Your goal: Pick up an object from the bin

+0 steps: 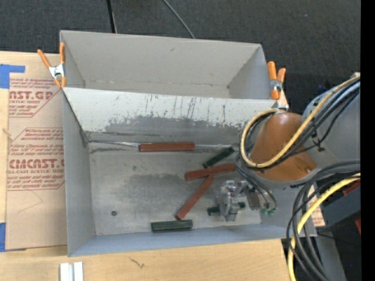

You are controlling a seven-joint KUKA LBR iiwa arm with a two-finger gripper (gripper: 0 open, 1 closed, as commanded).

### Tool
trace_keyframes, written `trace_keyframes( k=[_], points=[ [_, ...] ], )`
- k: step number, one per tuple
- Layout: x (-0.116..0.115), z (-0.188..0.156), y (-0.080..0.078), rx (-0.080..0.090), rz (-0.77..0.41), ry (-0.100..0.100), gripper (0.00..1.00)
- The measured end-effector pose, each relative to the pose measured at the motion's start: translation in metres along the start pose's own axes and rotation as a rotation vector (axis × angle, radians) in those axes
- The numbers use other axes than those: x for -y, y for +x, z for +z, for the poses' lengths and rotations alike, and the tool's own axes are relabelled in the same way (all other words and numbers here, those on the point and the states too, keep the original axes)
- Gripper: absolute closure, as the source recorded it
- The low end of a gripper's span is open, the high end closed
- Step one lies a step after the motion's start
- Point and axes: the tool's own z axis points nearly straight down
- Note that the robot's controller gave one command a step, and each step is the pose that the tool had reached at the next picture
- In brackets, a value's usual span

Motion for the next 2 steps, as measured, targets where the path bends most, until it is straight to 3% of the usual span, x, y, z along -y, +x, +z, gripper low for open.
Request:
trace_keyframes(
  k=[1, 2],
  points=[
    [0.000, 0.000, 0.000, 0.000, 0.000, 0.000, 1.00],
    [-0.008, -0.053, -0.007, -0.006, 0.005, -0.001, 1.00]
  ],
)
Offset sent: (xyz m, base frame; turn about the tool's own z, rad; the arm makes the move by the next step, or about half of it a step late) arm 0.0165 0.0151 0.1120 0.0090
